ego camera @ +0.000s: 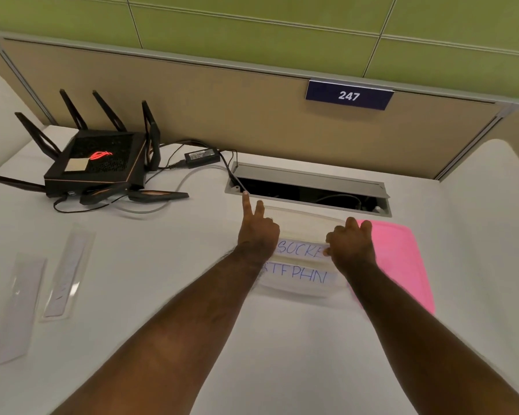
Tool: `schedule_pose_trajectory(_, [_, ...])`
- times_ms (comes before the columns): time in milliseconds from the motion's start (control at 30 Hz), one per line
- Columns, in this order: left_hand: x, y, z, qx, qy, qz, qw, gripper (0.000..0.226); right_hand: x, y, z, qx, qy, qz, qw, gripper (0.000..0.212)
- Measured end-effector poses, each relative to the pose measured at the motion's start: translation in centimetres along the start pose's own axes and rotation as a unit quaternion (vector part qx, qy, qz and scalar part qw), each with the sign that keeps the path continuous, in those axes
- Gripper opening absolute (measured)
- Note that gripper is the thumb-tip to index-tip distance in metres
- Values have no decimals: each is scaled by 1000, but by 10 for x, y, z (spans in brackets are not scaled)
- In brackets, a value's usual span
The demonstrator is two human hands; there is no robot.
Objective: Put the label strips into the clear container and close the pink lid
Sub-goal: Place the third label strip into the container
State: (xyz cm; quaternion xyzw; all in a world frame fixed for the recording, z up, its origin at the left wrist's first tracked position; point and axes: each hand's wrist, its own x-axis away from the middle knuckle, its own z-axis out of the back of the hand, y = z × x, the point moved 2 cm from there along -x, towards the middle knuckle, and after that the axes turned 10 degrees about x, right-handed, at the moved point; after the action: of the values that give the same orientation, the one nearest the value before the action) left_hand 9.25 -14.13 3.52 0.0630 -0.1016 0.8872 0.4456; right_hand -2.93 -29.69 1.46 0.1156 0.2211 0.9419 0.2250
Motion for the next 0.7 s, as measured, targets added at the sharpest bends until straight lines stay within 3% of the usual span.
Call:
schedule_pose_trajectory(100, [2,0,-3,1,6,-5,1000,15,-1,-6,1,20,-16,3,1000,24])
schedule_pose_trajectory(200, [0,-6,-8,36,30,-23,999,22,-3,-8,2,14,-8,4,1000,33])
schedule_pose_trajectory(400, [10,-29,-11,190,171,-37,966,36,-7,-13,26,-75,102,-10,992,34])
schedule_pose_trajectory(533, [36,-54,-15,243,243,43,938,39,-13,-34,53,-125,163,18,978,33])
schedule_pose_trajectory(700, [80,-97,-37,276,224,176,918,52,-22,-83,83,-174,170,85,966,41])
